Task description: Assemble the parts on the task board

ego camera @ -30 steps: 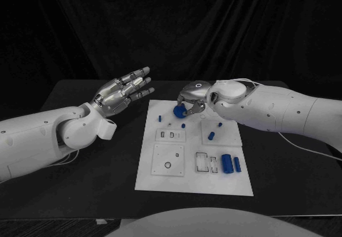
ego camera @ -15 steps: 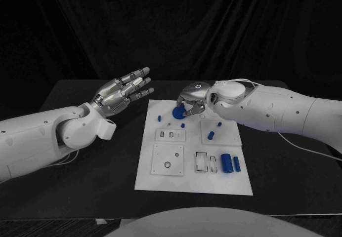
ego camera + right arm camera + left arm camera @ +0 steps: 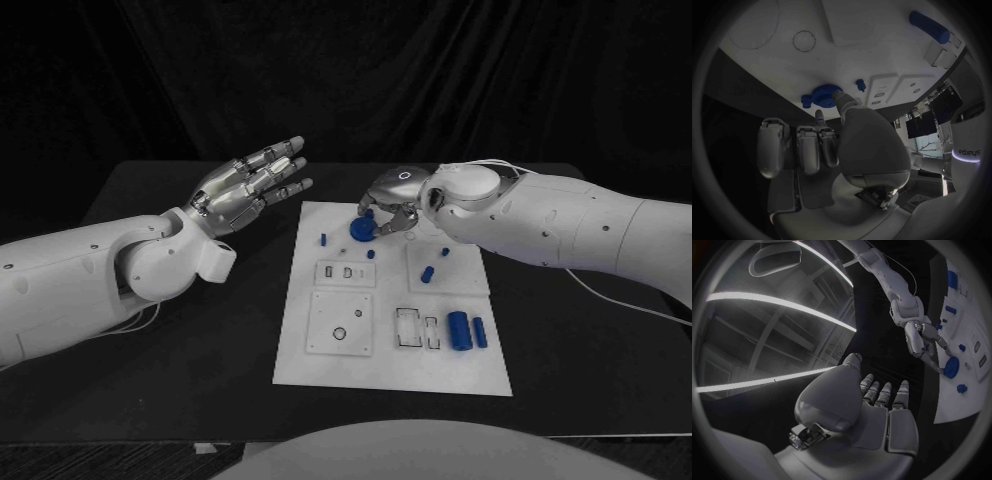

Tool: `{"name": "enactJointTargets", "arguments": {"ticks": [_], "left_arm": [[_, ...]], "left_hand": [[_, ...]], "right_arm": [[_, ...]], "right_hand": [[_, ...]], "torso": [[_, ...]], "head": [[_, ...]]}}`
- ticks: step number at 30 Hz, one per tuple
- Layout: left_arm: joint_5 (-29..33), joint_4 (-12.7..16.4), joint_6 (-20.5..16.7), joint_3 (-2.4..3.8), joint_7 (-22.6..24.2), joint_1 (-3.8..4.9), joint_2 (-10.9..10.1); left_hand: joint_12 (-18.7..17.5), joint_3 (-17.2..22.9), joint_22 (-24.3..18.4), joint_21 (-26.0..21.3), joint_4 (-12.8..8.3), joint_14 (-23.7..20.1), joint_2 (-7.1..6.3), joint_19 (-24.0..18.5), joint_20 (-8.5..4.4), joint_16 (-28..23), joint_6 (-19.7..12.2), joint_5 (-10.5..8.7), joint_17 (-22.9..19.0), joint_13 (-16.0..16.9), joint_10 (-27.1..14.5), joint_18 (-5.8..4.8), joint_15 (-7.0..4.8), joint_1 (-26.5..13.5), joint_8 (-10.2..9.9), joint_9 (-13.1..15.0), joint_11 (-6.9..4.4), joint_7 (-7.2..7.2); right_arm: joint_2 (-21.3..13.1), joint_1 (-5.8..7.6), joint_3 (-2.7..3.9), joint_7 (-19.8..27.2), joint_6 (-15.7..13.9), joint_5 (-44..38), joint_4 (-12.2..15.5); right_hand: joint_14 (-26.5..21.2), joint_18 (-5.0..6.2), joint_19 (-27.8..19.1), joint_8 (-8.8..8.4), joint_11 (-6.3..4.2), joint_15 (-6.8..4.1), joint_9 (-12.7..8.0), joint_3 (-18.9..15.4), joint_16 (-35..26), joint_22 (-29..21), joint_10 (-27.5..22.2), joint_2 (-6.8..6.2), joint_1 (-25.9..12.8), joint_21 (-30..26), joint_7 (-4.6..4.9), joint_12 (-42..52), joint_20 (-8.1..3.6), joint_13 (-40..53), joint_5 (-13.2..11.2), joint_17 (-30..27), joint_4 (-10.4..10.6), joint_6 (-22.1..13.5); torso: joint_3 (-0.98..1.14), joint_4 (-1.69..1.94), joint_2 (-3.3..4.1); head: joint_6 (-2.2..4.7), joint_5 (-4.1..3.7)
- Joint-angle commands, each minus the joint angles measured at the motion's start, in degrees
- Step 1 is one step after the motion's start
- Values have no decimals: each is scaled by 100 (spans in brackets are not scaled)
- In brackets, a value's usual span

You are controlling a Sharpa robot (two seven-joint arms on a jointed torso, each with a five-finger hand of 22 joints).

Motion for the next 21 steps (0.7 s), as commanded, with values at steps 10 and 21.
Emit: {"name": "enactJointTargets", "arguments": {"ticks": [10,21], "left_arm": [[16,16,58,6,69,-16,-26],[16,44,17,6,61,-19,-114]], "left_hand": [[-4,26,-7,-25,-22,-12,-6,-30,-31,-21,9,28,-5,2,-10,101,-22,72,13,4,41,25],[1,38,-5,-21,-39,-12,-8,-26,-32,-21,30,41,-5,6,1,102,-24,77,18,7,48,30]], "right_arm": [[-260,-19,2,198,-670,7,158],[-1332,149,1,483,-1444,800,941]], "right_hand": [[615,-29,-6,46,-78,-45,-92,-126,15,1194,607,48,-260,12,-63,15,-43,1509,-616,1510,89,76],[615,-127,280,246,-161,-125,-140,-285,15,1324,607,-33,-229,370,-128,15,-130,1509,-876,1510,576,431]], "torso": [[2,2,2],[3,1,0]], "head": [[77,-3],[97,16]]}}
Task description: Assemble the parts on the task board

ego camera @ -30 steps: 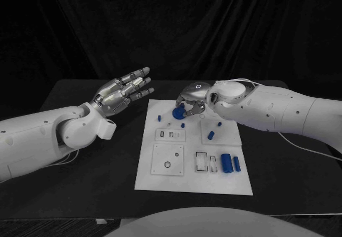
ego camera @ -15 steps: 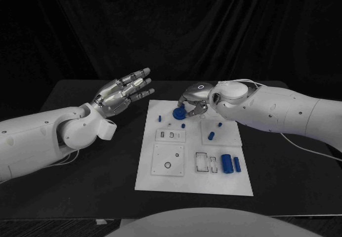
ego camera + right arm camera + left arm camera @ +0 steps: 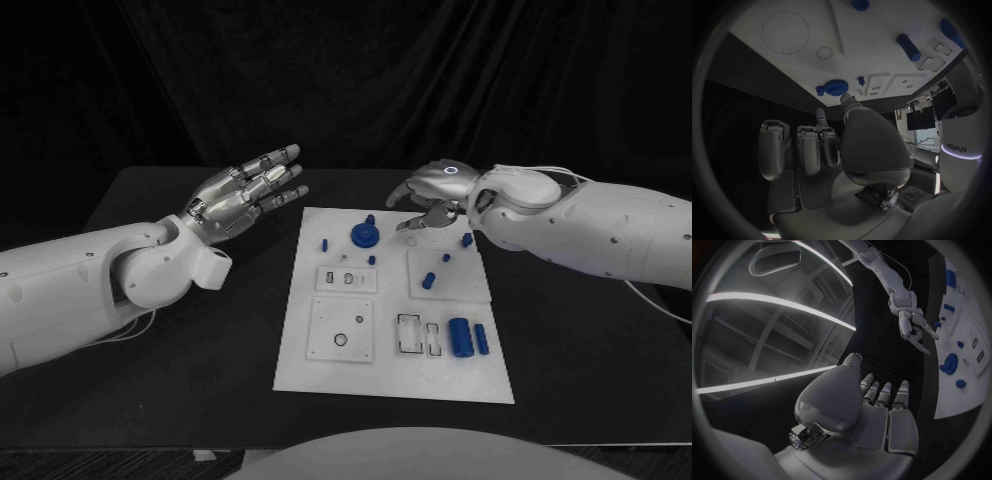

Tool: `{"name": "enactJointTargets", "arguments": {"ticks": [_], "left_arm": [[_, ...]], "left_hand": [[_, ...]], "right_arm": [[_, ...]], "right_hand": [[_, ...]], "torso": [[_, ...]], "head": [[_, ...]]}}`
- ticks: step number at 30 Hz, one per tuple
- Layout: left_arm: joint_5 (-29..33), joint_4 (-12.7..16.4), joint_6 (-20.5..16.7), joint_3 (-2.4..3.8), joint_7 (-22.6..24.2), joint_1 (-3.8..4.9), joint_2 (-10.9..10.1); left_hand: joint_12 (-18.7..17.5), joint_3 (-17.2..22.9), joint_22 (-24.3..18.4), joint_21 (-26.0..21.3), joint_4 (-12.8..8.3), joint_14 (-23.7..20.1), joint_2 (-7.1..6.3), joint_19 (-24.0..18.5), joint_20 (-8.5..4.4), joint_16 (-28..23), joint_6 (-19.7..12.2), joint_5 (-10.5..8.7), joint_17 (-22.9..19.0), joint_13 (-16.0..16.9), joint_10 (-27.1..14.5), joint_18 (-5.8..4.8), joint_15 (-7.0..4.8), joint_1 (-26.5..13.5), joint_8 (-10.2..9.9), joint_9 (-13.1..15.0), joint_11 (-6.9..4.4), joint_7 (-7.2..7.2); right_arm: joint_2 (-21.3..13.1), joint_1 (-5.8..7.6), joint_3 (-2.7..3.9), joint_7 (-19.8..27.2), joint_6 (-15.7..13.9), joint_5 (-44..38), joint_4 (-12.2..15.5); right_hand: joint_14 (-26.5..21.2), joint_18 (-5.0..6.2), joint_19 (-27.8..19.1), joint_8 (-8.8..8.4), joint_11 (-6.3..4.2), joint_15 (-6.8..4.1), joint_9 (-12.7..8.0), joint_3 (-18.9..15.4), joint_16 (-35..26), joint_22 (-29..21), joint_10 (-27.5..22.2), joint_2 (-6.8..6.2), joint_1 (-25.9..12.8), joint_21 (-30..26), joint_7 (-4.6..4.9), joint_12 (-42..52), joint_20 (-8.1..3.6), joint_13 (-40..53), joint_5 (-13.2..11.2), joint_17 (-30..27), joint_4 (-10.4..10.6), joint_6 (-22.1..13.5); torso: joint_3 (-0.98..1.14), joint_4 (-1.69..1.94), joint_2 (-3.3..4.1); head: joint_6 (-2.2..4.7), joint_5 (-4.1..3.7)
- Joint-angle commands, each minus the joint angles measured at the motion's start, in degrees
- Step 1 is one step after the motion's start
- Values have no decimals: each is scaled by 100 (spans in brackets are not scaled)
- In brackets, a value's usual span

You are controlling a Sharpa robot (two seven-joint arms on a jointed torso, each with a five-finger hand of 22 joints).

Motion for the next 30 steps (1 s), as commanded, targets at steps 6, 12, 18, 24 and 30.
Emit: {"name": "enactJointTargets", "arguments": {"ticks": [6,12,18,24,30], "left_arm": [[16,2,26,6,68,-13,14],[16,-17,38,6,75,-41,22],[16,-29,41,6,74,-72,4],[16,-36,56,6,76,-116,-9],[16,-32,62,6,67,-148,-37]], "left_hand": [[3,16,-4,-20,-19,-12,12,-3,-10,-21,10,20,-8,8,4,103,-24,54,19,8,49,11],[1,18,-5,-21,-23,-12,11,-4,-10,-21,9,24,-8,6,0,103,-23,55,19,8,51,11],[2,22,-5,-20,-28,-12,11,-3,-10,-21,7,27,-8,7,2,103,-22,56,19,7,51,11],[2,22,-5,-20,-28,-12,11,-3,-10,-21,7,27,-8,7,2,103,-22,56,19,7,51,11],[2,22,-5,-20,-28,-12,11,-3,-10,-21,7,27,-8,7,2,103,-22,56,19,7,51,11]], "right_arm": [[-796,52,-3,214,-448,838,517],[-1363,-40,-8,576,-625,1647,727],[-1602,-236,-11,927,-791,2210,561],[-1582,-426,-12,1170,-871,2614,255],[-1491,-586,-12,1319,-856,2868,5]], "right_hand": [[601,-185,402,406,-133,-130,266,16,15,1404,599,-26,302,302,-98,15,-111,1510,737,1506,7,244],[601,-264,596,731,-170,-172,500,-46,15,1506,599,-171,299,566,-124,15,-163,1510,789,1506,148,65],[601,-264,596,1250,-160,-165,842,-2,15,1506,599,-174,466,566,-106,15,-161,1510,1346,1506,142,-391],[601,-264,596,1538,-139,-156,1015,-11,15,1506,599,-195,549,566,-95,15,-147,1510,1415,1506,149,-867],[601,-264,596,1811,-109,-116,1131,-59,15,1506,599,-214,461,566,-51,15,-122,1510,1091,1506,154,-1246]], "torso": [[-1,-14,-7],[-2,-12,-5],[-2,-22,4],[18,-22,5],[13,-79,3]], "head": [[-18,3],[-30,-6],[-15,-62],[78,-131],[72,-121]]}}
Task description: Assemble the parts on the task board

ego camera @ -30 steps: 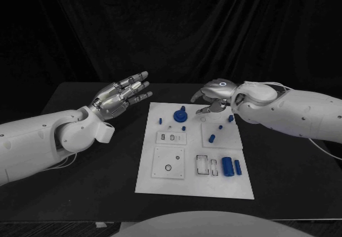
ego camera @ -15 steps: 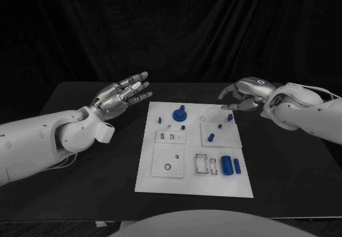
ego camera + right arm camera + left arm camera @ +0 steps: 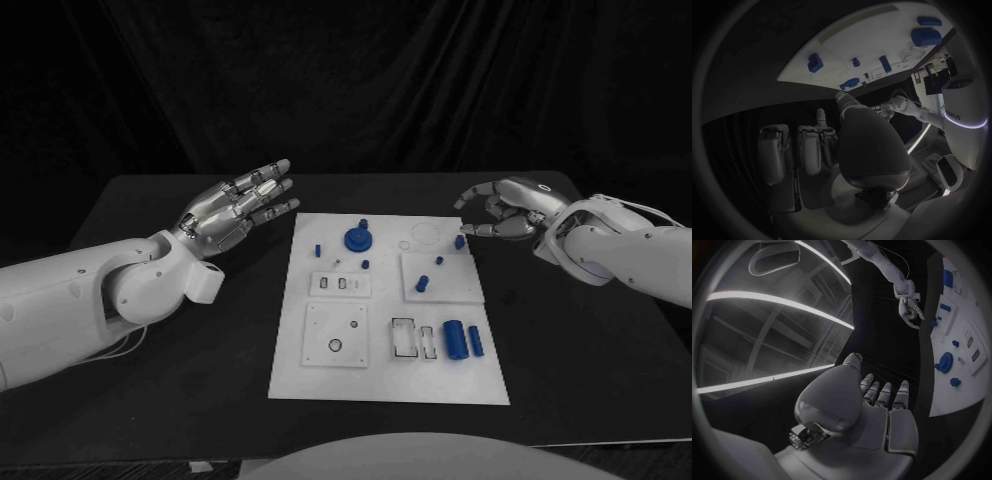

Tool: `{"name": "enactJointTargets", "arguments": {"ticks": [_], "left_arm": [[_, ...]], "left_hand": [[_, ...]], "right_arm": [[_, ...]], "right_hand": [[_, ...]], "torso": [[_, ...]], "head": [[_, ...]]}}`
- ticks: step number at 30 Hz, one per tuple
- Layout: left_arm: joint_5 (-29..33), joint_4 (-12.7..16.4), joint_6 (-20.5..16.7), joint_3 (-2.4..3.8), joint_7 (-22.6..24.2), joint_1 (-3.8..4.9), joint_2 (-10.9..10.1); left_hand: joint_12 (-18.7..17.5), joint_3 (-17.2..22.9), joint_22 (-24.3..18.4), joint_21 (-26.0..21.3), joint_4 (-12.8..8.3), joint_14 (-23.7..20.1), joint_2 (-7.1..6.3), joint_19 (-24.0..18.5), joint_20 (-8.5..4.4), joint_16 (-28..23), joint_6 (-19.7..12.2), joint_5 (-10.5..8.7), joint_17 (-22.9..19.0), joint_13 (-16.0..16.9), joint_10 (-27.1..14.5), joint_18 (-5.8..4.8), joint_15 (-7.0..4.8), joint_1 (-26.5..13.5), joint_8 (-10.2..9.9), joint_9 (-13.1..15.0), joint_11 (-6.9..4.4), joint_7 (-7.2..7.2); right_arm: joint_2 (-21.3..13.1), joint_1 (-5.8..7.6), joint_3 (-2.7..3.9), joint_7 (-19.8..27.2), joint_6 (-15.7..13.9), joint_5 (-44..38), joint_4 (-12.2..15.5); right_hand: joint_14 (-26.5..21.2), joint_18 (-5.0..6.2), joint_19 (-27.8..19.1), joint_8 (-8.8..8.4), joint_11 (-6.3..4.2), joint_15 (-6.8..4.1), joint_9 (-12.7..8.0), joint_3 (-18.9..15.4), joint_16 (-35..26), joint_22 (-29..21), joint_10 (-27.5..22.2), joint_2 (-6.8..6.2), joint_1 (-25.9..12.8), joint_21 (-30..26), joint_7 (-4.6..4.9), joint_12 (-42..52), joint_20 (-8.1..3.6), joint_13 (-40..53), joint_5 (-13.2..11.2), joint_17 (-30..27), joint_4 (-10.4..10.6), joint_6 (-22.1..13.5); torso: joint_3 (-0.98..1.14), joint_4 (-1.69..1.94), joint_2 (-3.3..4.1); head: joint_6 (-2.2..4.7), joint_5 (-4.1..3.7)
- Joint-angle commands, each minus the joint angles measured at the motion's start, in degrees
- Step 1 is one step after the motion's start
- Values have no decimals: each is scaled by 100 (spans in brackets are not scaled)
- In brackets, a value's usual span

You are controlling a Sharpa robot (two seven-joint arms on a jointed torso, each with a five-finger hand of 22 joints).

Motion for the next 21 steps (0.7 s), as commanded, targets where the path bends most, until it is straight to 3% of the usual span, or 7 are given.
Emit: {"name": "enactJointTargets", "arguments": {"ticks": [1,2,5,11,21], "left_arm": [[16,10,60,7,70,-15,2],[16,12,59,7,71,-18,0],[16,16,57,7,75,-23,-4],[16,23,55,7,77,-28,-13],[16,31,50,7,74,-29,-33]], "left_hand": [[2,6,-5,-20,-13,-12,11,-4,-10,-21,7,27,-5,7,2,104,-22,56,19,8,51,12],[2,6,-5,-20,-13,-12,11,-4,-10,-21,7,27,-5,7,2,104,-22,56,19,8,51,12],[2,6,-5,-20,-13,-12,11,-4,-10,-21,7,27,-5,7,2,104,-22,56,19,8,51,12],[1,16,-5,-21,-25,-12,10,-4,-11,-21,3,32,-5,6,0,104,-21,58,18,7,50,10],[1,17,-5,-19,-28,-12,10,-3,-11,-21,0,32,-5,6,1,104,-21,59,18,7,50,10]], "right_arm": [[31,-80,2,304,-153,450,-101],[43,-111,2,330,-154,491,-133],[67,-181,2,377,-149,557,-201],[122,-295,2,430,-116,612,-326],[204,-380,2,429,-16,632,-432]], "right_hand": [[601,-88,607,143,33,29,52,-52,15,1508,616,-53,-97,15,19,15,20,1506,-235,1507,22,-131],[601,-88,607,220,37,35,75,-90,15,1508,616,-83,-210,15,21,15,27,1506,-427,1507,26,-191],[601,-88,607,230,39,35,77,-90,15,1508,616,-88,-212,15,25,15,28,1506,-439,1507,24,-202],[601,-88,607,293,54,46,91,-58,15,1508,616,-72,-173,15,43,15,38,1506,-359,1507,18,-267],[601,-88,607,361,62,54,105,-38,15,1508,616,-56,-155,15,52,15,46,1506,-276,1507,16,-299]], "torso": [[6,-40,0],[8,-40,0],[20,-21,1],[32,-28,8],[-19,5,5]], "head": [[-8,-2],[-8,-2],[-10,-11],[-21,2],[-29,-30]]}}
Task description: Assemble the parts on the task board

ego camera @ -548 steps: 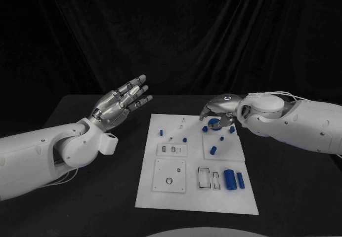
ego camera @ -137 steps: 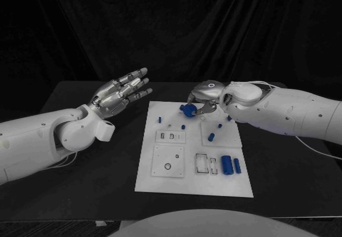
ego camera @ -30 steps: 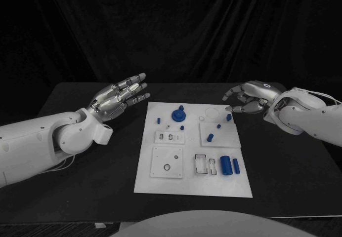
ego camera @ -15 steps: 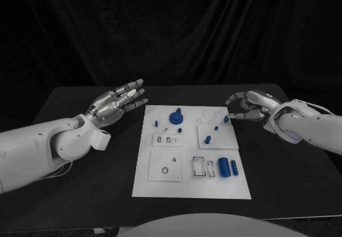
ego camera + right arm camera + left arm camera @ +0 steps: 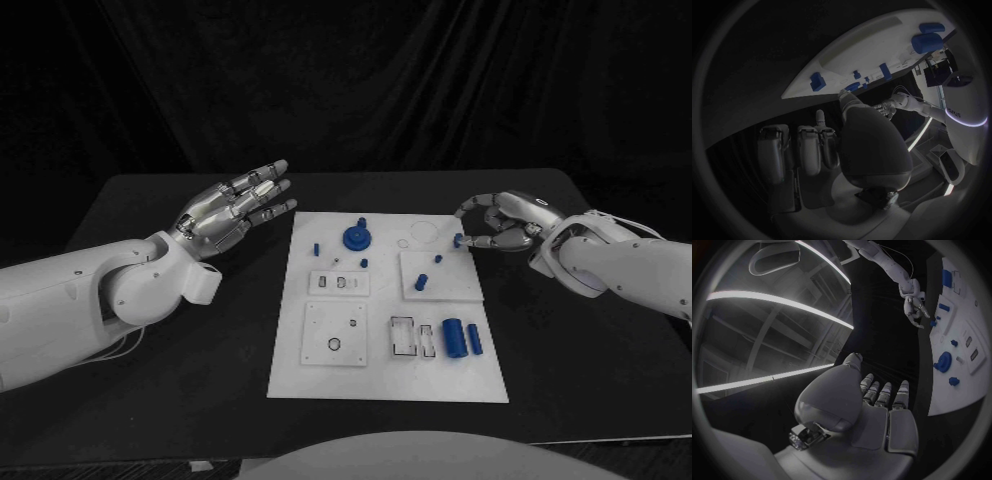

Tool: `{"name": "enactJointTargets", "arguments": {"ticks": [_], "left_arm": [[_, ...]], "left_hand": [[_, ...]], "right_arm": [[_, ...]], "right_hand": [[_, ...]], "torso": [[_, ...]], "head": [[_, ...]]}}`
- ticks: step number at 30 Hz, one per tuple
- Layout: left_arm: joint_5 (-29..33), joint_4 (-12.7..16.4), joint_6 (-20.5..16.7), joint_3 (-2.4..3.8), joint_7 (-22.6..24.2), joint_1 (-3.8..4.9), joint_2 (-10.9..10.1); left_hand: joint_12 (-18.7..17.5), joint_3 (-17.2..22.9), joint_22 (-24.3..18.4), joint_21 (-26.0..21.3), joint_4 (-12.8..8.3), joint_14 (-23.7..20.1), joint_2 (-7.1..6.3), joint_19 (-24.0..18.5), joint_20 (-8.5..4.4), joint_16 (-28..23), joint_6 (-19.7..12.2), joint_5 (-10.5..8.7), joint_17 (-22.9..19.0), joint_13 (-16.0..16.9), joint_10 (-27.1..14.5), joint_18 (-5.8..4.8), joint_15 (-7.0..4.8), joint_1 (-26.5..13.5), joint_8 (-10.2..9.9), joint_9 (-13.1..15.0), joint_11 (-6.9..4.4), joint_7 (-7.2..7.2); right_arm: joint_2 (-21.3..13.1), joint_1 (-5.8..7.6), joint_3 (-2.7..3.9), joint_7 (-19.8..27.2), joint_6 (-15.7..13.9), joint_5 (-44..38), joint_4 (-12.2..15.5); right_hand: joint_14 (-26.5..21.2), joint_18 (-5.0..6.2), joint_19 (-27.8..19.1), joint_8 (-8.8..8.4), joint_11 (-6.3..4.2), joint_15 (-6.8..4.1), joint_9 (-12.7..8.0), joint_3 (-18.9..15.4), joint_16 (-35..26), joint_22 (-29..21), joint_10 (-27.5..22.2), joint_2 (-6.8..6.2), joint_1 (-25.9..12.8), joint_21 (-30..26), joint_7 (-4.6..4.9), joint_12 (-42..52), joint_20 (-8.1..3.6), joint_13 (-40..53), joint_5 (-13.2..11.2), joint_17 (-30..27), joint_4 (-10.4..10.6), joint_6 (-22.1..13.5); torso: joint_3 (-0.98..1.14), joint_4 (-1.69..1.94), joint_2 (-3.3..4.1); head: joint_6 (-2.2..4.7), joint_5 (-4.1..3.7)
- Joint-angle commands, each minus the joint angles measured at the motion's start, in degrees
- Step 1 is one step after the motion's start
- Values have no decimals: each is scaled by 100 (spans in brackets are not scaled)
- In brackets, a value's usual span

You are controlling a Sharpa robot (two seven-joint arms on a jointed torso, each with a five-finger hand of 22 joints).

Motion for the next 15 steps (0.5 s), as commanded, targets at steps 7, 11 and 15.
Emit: {"name": "enactJointTargets", "arguments": {"ticks": [7,11,15], "left_arm": [[16,16,58,6,72,-8,5],[16,13,67,6,67,-8,8],[16,11,72,6,62,-8,9]], "left_hand": [[1,18,-5,-20,-28,-12,10,-3,-11,-21,0,32,-7,6,1,104,-21,59,18,7,50,10],[2,25,-5,-20,-38,-12,8,-3,-12,-21,6,35,-7,7,1,105,-22,60,19,8,50,9],[2,25,-5,-20,-38,-12,8,-3,-12,-21,6,35,-7,7,1,105,-22,60,19,8,50,9]], "right_arm": [[61,-52,3,-10,109,77,-85],[83,-74,3,-51,141,77,-125],[103,-105,3,-97,180,77,-166]], "right_hand": [[602,-89,607,298,73,83,36,135,15,1509,596,80,193,15,34,15,78,1508,707,1508,-19,-126],[602,-89,607,364,77,90,22,176,15,1509,596,93,275,15,42,15,84,1508,950,1508,-32,-197],[602,-89,607,370,79,90,19,180,15,1509,596,91,289,15,44,15,85,1508,969,1508,-35,-209]], "torso": [[-16,25,-9],[-16,24,-8],[-17,20,-12]], "head": [[-15,-32],[-18,-28],[-24,-28]]}}
